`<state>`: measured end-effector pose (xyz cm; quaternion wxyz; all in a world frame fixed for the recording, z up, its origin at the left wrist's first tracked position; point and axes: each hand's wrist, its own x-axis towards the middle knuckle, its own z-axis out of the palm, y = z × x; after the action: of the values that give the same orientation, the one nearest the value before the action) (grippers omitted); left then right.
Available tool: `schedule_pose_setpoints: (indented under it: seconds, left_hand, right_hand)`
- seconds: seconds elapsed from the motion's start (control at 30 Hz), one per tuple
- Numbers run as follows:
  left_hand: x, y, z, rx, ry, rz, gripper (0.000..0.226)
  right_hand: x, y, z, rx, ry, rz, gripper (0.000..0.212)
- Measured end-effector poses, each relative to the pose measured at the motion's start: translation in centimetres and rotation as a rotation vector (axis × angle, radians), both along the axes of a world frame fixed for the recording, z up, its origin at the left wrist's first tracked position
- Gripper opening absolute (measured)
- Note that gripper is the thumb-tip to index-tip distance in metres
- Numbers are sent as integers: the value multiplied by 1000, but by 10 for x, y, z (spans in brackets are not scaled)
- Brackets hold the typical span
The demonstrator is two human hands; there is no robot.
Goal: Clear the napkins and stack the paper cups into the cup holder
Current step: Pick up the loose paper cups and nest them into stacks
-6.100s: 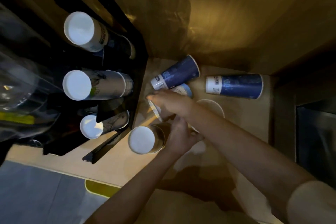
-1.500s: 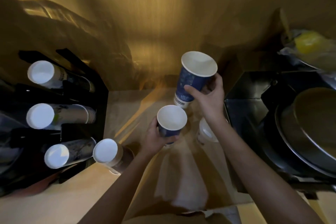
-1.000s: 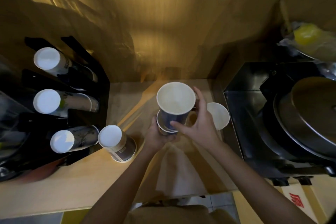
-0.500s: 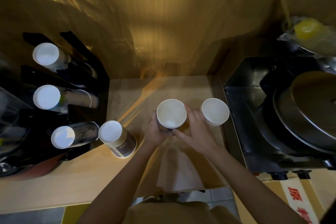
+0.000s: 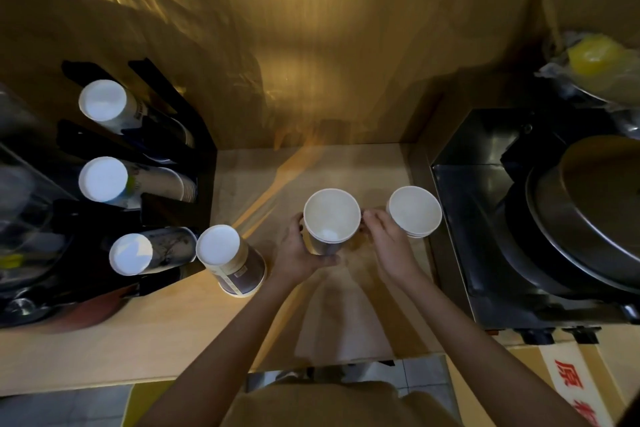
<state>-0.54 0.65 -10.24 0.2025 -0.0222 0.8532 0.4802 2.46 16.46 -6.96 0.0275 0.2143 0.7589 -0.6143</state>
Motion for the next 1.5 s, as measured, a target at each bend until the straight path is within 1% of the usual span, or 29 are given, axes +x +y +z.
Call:
schedule_pose_setpoints:
  seconds: [0.03, 0.1, 0.17, 0.23, 0.3, 0.37, 0.43, 0.5, 0.53, 0.6, 0.63, 0.7, 0.73, 0.8, 0.87, 0.97, 1.03, 1.07, 1.2, 1.23, 1.33, 1.37, 1.4, 1.47, 1.5]
  left_hand:
    - [2, -3, 7, -40, 1, -27, 101]
    - [6, -9, 28, -167, 72, -76, 78]
    - [13, -19, 54, -261, 267, -104, 55]
    - [20, -34, 80, -283, 432, -99, 33]
    - [30, -51, 101, -289, 512, -69, 17]
    - [42, -70, 114, -321, 576, -63, 9]
    - [54, -88, 111, -444, 632, -82, 18]
    - [66, -104, 96, -552, 627, -82, 24]
    - [73, -112, 85, -596, 612, -73, 23]
    - [86, -125, 61, -664, 547, -33, 10]
    - [90, -131, 47, -681, 496, 0, 13]
    - [94, -141, 18, -681, 371, 38, 35]
    - [92, -143, 6, -670, 303, 45, 44]
    - [87, -142, -13, -668, 169, 21, 61]
    - [80, -138, -28, -665, 74, 1, 71]
    - [67, -129, -45, -585, -82, 15, 79]
    - [62, -125, -55, -471, -172, 94, 80]
    - [60, -123, -58, -407, -186, 140, 80]
    - [54, -117, -53, -186, -217, 292, 66]
    - [52, -117, -49, -106, -251, 334, 61]
    - [45, -113, -26, 263, -392, 490, 56]
    - [41, -111, -17, 345, -398, 504, 55]
    - [38, -108, -7, 370, -367, 495, 54]
    - [33, -102, 15, 341, -237, 477, 50]
    - [30, -99, 26, 280, -134, 475, 48]
  right_hand:
    - [0, 1, 4, 11, 3, -13, 16]
    - [-2, 1, 15, 142, 83, 16, 15]
    - [-5, -3, 30, 334, 198, 89, 24]
    - [-9, -13, 44, 459, 288, 170, 29]
    - [-14, -28, 56, 481, 352, 242, 26]
    - [-18, -49, 65, 439, 385, 324, 25]
    - [-22, -72, 68, 369, 398, 424, 26]
    - [-25, -95, 66, 327, 372, 559, 30]
    - [-26, -105, 65, 328, 348, 641, 35]
    - [-27, -124, 60, 381, 287, 794, 53]
    - [-27, -132, 57, 418, 259, 855, 62]
    - [-27, -145, 50, 478, 226, 929, 74]
    - [-27, -150, 46, 500, 214, 947, 76]
    - [-28, -156, 36, 521, 186, 950, 74]
    - [-28, -159, 27, 501, 173, 926, 70]
    - [-27, -159, 20, 460, 193, 886, 66]
    - [-27, -158, 18, 422, 203, 863, 64]
    - [-27, -158, 18, 402, 206, 853, 63]
    - [-30, -152, 19, 315, 201, 783, 59]
    - [-32, -148, 22, 287, 189, 756, 58]
    - [-42, -134, 33, 218, 161, 663, 55]
    - [-46, -129, 39, 208, 172, 629, 53]
    - [-50, -124, 46, 196, 197, 588, 52]
    - [-59, -112, 64, 113, 251, 464, 46]
    - [-63, -105, 73, 42, 270, 381, 41]
